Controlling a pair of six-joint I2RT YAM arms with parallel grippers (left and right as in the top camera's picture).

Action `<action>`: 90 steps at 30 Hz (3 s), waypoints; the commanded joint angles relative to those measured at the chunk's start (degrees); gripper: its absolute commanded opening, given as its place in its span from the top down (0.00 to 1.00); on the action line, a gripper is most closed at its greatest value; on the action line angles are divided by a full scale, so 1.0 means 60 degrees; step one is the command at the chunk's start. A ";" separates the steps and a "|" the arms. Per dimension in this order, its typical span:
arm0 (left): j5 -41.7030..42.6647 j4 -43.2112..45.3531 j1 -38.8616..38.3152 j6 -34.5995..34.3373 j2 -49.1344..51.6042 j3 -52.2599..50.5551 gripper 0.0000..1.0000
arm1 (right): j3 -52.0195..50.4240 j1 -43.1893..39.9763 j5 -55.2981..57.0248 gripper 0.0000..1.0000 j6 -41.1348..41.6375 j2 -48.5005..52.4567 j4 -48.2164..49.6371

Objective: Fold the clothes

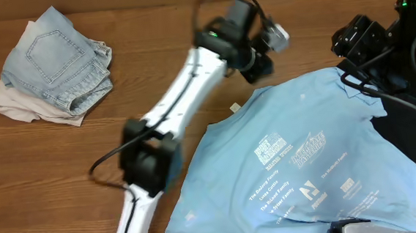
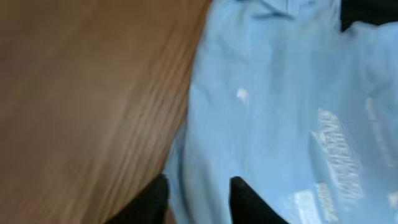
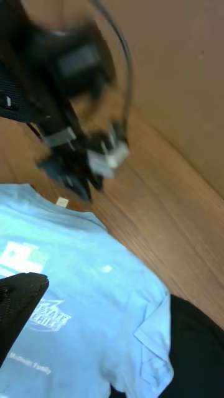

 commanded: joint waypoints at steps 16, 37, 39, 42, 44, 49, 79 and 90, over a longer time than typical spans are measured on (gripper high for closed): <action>0.0831 0.0987 -0.0368 0.0353 0.2306 -0.0047 0.13 | 0.0069 -0.0040 0.0055 0.18 -0.0353 -0.0044 -0.0401; -0.1701 0.0109 0.0878 -0.2612 0.2433 0.2051 0.96 | 0.0069 -0.0040 0.0051 0.17 -0.0353 -0.0044 -0.0572; -0.1836 -0.0532 0.1636 -0.2947 0.2433 0.3118 0.96 | 0.0069 -0.0040 0.0051 0.17 -0.0353 -0.0044 -0.0608; -0.2211 -0.1388 0.3031 -0.3147 0.2433 0.4430 0.96 | 0.0069 -0.0040 0.0051 0.17 -0.0353 -0.0044 -0.0619; -0.2193 -0.1774 0.3792 -0.3144 0.2433 0.4768 0.96 | 0.0069 -0.0040 0.0051 0.17 -0.0353 -0.0044 -0.0616; -0.1530 -0.2579 0.5169 -0.3038 0.2433 0.4856 0.75 | 0.0069 -0.0040 0.0058 0.16 -0.0353 -0.0040 -0.0608; -0.3708 -0.7719 0.4320 -0.2973 -0.3315 0.3209 0.32 | -0.1719 -0.0922 0.0149 0.46 -0.1315 0.4335 0.1031; -0.2357 -0.7406 0.4124 -0.3541 -0.4564 -0.2266 0.36 | -0.2940 -0.1785 -0.0069 0.96 -0.1319 0.6510 0.3319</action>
